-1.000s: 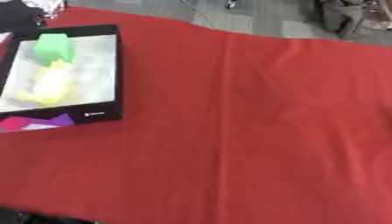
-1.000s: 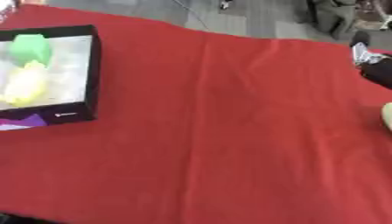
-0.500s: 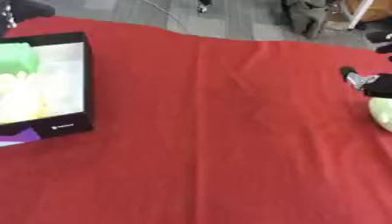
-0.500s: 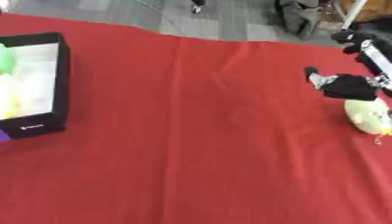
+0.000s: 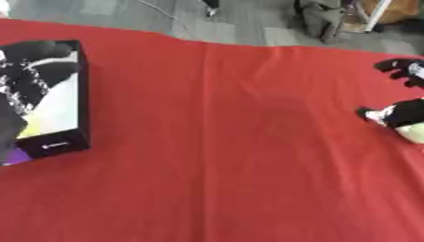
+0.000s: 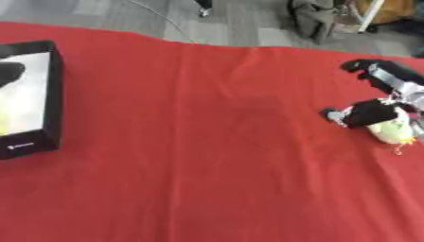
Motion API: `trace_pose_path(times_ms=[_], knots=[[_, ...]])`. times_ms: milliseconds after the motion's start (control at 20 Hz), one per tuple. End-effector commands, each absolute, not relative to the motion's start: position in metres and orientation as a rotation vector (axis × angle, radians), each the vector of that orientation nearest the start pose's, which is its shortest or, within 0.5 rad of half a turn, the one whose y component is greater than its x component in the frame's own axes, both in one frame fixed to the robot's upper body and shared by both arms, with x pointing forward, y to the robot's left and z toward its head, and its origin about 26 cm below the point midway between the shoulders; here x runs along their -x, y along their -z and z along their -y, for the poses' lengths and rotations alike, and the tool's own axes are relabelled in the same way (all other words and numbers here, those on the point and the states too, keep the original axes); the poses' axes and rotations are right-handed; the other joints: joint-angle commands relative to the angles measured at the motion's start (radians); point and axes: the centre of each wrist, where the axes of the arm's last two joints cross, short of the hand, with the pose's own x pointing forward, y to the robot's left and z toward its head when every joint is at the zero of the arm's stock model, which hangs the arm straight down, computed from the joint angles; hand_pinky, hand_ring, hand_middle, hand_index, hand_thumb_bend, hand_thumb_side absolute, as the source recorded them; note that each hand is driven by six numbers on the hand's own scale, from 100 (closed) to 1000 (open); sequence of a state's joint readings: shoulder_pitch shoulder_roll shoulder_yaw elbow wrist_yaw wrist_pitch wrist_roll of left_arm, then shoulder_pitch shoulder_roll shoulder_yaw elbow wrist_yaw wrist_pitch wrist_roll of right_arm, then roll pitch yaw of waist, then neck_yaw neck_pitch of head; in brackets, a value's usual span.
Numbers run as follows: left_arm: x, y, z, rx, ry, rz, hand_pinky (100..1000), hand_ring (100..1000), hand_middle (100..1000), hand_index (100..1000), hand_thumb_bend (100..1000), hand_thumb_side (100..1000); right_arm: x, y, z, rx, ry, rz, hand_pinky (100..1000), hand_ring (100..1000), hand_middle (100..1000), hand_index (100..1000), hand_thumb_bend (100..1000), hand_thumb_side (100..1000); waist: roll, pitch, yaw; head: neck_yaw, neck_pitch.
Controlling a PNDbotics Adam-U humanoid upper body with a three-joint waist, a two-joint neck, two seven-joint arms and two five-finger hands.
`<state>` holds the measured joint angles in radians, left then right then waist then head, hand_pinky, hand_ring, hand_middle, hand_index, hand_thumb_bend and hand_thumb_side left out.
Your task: Pick up the objects with one hand, pass them to the other hand, and then place them into the box on the other side of the table.
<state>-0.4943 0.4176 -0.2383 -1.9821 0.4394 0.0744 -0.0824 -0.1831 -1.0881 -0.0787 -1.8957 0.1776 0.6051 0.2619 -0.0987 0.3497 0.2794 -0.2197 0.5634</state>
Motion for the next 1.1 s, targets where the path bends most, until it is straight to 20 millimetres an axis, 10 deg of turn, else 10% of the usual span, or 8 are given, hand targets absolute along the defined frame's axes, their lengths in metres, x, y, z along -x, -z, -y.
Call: trace_pose_path(times_ms=[50,1100], knots=[[-0.304,-0.234,-0.198,0.528,0.593,2.161,979,816,792,807,267,810,-0.282,-0.292,0.402,1.077,-0.777,1.179,905,919,906,942,430,181,0.005,-0.014,-0.003,-0.011,-0.014],[-0.301,-0.215,-0.194,0.555,0.565,2.184,974,807,781,797,230,790,-0.283,-0.269,0.454,1.221,-0.551,1.024,905,929,919,943,486,172,0.017,0.006,0.006,-0.048,-0.025]])
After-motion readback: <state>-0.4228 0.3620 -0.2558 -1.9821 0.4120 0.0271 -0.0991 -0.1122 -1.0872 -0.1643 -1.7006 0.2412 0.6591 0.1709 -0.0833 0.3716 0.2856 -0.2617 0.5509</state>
